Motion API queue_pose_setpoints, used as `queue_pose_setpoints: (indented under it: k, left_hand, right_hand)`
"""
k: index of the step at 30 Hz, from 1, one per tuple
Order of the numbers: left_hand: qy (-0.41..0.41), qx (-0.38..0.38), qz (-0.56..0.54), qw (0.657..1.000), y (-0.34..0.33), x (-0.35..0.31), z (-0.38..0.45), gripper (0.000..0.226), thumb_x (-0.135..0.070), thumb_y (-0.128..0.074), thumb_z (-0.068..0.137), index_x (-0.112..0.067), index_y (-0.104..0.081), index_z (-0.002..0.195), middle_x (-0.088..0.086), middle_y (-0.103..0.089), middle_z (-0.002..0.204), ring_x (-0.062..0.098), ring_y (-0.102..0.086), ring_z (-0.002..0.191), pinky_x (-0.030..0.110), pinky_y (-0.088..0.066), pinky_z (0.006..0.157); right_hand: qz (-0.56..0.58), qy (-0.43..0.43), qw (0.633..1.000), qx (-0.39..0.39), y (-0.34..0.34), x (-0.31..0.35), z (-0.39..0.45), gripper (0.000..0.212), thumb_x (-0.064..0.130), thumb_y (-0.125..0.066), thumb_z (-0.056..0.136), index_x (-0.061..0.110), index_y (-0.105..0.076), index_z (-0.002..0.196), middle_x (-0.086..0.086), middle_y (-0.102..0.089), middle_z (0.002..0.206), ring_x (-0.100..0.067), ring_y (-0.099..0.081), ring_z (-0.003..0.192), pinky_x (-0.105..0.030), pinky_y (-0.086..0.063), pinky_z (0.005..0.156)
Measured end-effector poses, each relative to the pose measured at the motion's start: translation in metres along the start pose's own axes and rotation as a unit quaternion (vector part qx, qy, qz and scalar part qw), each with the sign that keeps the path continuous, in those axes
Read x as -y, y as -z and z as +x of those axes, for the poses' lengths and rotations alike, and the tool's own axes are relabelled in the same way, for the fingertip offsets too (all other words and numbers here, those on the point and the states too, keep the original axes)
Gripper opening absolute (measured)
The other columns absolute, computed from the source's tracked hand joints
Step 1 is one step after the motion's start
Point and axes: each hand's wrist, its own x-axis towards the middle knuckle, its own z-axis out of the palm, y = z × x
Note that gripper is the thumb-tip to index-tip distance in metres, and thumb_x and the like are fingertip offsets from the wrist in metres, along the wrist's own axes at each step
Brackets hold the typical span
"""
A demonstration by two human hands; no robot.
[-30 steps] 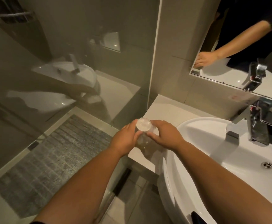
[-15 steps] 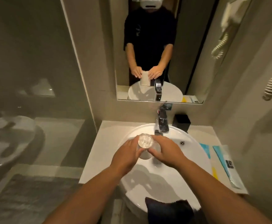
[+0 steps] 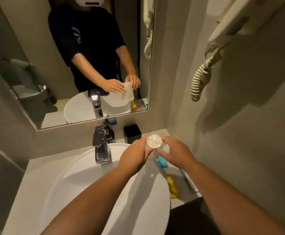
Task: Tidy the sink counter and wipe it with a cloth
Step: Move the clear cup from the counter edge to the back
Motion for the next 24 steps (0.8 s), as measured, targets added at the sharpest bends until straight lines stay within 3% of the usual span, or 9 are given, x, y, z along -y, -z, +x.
queue_pose_setpoints:
  k: [3,10,13,17,24]
  left_hand:
    - [0.024,0.011,0.021,0.999,-0.025,0.015,0.054,0.044,-0.052,-0.042,0.096,-0.031,-0.042,0.136,-0.001,-0.060,0.128,0.022,-0.054,0.114,0.028,-0.040,0.084]
    - [0.136,0.005,0.019,0.990,-0.091,0.053,0.137,0.039,-0.042,-0.045,0.097,-0.029,-0.041,0.133,0.004,-0.063,0.119,0.025,-0.061,0.102,0.039,-0.051,0.083]
    - [0.141,-0.011,-0.007,0.990,-0.111,0.066,0.156,0.042,-0.040,-0.047,0.096,-0.026,-0.039,0.134,0.004,-0.061,0.122,0.024,-0.060,0.102,0.039,-0.050,0.082]
    - [0.167,-0.011,-0.029,0.985,-0.127,0.073,0.167,0.045,-0.039,-0.047,0.095,-0.023,-0.038,0.136,0.005,-0.058,0.125,0.021,-0.056,0.103,0.032,-0.043,0.081]
    - [0.163,0.013,-0.001,0.986,-0.137,0.083,0.171,0.043,-0.037,-0.050,0.095,-0.018,-0.040,0.132,0.009,-0.058,0.122,0.028,-0.058,0.104,0.035,-0.043,0.078]
  right_hand:
    - [-0.011,-0.022,1.000,0.011,-0.004,-0.033,0.051,0.051,0.046,-0.060,0.087,0.031,-0.047,0.134,0.005,-0.057,0.133,-0.017,-0.053,0.116,-0.031,-0.044,0.097]
    - [0.015,-0.051,0.998,0.045,-0.032,-0.092,0.141,0.046,0.039,-0.059,0.088,0.033,-0.048,0.133,0.003,-0.059,0.130,-0.019,-0.055,0.112,-0.034,-0.044,0.096]
    - [0.053,-0.062,0.996,0.045,-0.047,-0.110,0.164,0.048,0.029,-0.061,0.087,0.030,-0.049,0.134,0.002,-0.059,0.127,-0.018,-0.055,0.112,-0.034,-0.044,0.095]
    - [0.077,-0.083,0.992,0.050,-0.066,-0.130,0.179,0.048,0.030,-0.061,0.087,0.026,-0.050,0.133,-0.001,-0.059,0.128,-0.021,-0.056,0.114,-0.040,-0.046,0.099]
    - [0.071,-0.076,0.993,0.053,-0.076,-0.138,0.181,0.046,0.026,-0.060,0.088,0.022,-0.051,0.133,-0.007,-0.061,0.126,-0.024,-0.056,0.112,-0.033,-0.044,0.094]
